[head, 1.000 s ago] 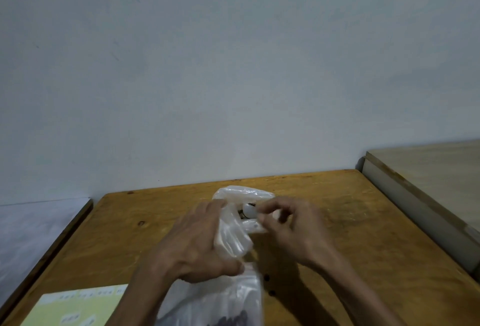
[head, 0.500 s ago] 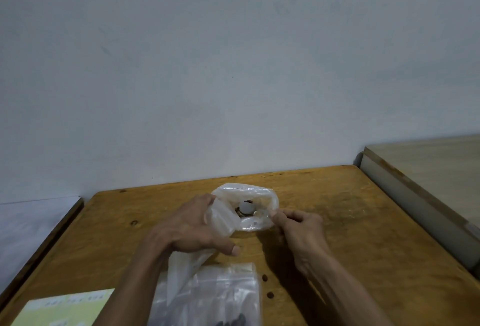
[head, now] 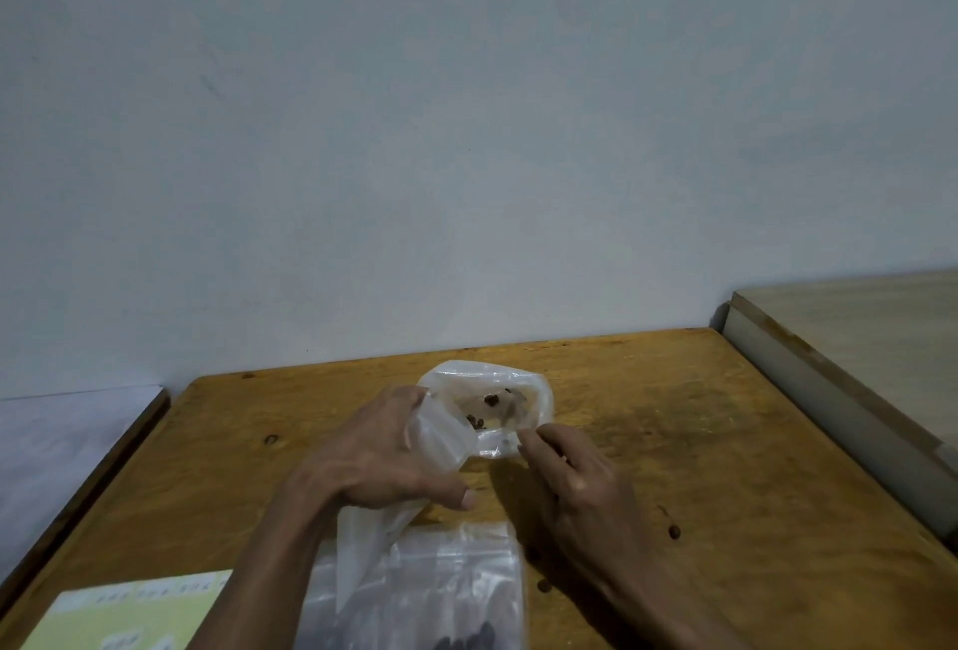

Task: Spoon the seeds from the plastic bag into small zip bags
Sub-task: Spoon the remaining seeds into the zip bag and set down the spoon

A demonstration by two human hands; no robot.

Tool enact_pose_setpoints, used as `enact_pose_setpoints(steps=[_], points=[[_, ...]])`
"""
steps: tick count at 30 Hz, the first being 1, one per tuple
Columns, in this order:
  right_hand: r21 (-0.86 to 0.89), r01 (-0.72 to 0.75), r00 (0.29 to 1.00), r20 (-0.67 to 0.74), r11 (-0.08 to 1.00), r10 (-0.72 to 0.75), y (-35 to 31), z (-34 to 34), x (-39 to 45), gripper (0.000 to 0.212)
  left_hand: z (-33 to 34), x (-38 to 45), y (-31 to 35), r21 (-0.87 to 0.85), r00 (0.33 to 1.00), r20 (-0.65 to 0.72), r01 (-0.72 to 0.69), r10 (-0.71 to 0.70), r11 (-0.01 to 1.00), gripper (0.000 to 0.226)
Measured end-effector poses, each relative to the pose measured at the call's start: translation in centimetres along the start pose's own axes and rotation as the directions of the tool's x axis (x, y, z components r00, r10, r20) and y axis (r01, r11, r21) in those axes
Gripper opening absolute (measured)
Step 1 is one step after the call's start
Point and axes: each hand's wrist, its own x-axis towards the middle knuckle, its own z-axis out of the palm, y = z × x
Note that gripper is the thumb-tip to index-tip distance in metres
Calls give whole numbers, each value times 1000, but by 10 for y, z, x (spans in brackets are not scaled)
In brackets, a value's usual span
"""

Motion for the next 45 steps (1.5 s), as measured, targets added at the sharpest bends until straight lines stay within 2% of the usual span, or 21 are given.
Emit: enact_pose_setpoints(steps=[2,5,7,10,13,15,17,19,22,25,27,29,32,39,45], points=[[30,-46,998,43,998,44,-1,5,4,56,-1,1,0,-4,1000,6,-8,8,1000,126],[215,-132,990,83,968,117,-7,5,8,41,-3,1,0,-9,1000,6,0,0,1000,129],[329,-227,974,66,917,217,-13,-1,9,32,-3,0,-1,-13,1000,-8,-4,4,1000,129],[411,-348,914,-52,843,402,-13,-8,12,25,-2,-2,-3,-27,999,-34,-24,23,999,123],[461,-469,829,-66,753,556,-12,-10,17,19,-2,-2,-4,-24,999,-35,-27,26,999,126],[529,-605,708,18,595,706,-15,-10,22,17,-1,-1,-4,-48,998,-44,-42,40,998,124],[575,-729,531,134,371,837,-17,-7,27,26,-1,-1,-2,-71,997,-46,-63,60,996,119],[601,-780,386,245,173,889,-20,-6,33,24,-1,0,0,-82,995,-56,-90,85,993,116],[613,-790,244,349,-24,905,-25,-4,40,20,0,2,4,-92,992,-71,-110,104,990,116],[628,-756,155,444,-183,883,-25,-4,43,15,1,4,4,-96,991,-59,-122,117,988,118],[642,-731,133,467,-232,874,-23,-9,44,11,1,4,3,-73,992,-46,-118,115,990,116],[658,-718,140,456,-227,879,-19,-16,45,10,1,3,0,-22,994,-34,-101,100,995,115],[666,-728,175,411,-163,895,-14,-26,49,16,2,4,-3,22,998,-29,-55,55,998,120],[675,-737,274,342,-32,899,-6,-50,54,16,6,7,-5,9,999,-48,3,-3,1000,130],[697,-716,293,319,-14,901,-2,-63,50,19,6,5,-7,23,999,-49,-12,13,1000,126]])
